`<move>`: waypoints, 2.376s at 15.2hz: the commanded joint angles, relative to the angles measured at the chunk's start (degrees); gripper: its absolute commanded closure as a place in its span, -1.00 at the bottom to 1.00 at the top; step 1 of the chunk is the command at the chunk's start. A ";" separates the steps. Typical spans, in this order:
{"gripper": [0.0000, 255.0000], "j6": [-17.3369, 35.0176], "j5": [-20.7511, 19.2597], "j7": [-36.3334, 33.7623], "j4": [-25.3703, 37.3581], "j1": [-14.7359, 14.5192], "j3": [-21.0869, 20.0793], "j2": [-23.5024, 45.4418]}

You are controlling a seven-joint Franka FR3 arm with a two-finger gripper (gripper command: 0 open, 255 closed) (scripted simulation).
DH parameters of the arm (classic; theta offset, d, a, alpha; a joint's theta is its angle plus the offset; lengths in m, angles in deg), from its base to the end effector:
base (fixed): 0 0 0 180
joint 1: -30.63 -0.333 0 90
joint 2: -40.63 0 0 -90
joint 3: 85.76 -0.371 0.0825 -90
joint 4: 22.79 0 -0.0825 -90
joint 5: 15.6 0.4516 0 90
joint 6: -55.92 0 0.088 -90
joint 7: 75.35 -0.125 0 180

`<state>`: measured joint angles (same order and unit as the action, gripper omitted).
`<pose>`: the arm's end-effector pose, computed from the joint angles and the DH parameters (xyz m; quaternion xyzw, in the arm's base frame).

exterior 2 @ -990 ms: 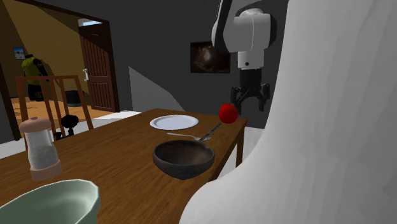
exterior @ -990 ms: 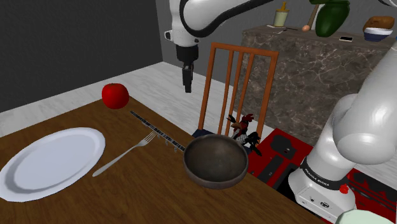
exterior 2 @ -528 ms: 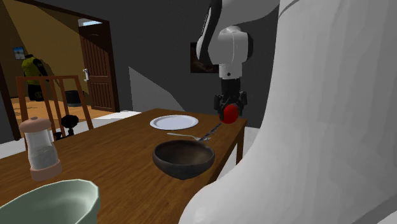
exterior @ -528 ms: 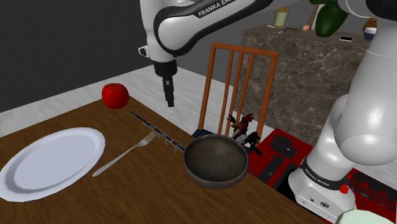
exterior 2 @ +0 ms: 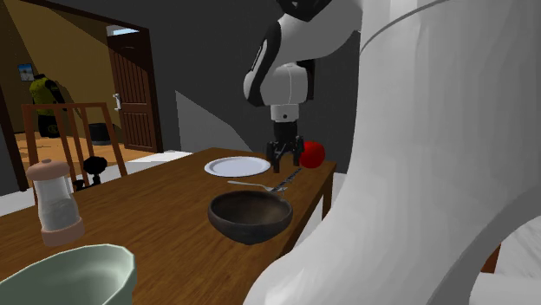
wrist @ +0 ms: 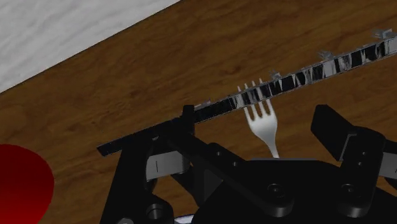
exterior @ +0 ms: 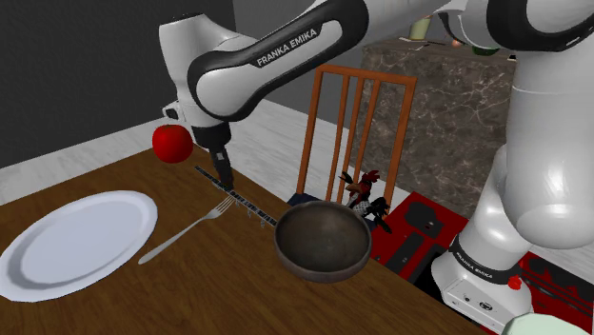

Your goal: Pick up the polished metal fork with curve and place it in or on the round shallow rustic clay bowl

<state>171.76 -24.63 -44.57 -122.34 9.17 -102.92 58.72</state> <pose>0.5764 0.4243 0.4048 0.8054 0.5922 -0.0059 0.0252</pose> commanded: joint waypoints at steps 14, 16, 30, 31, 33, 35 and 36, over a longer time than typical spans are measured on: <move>-1.00 4.90 -3.90 2.89 3.52 -4.10 -1.74 9.79; -1.00 4.90 -3.90 2.89 3.53 -4.10 -1.74 9.79; 1.00 4.90 -3.90 2.89 3.53 -4.10 -1.74 9.79; 1.00 4.30 -3.74 3.00 3.79 -4.06 -1.83 9.44; 1.00 3.08 -3.43 3.23 4.36 -3.97 -1.99 8.75; 1.00 1.84 -3.14 3.45 5.01 -3.91 -2.14 8.13; 1.00 1.22 -3.00 3.56 5.35 -3.88 -2.20 7.82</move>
<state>173.63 -27.78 -41.12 -117.32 5.26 -105.06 66.88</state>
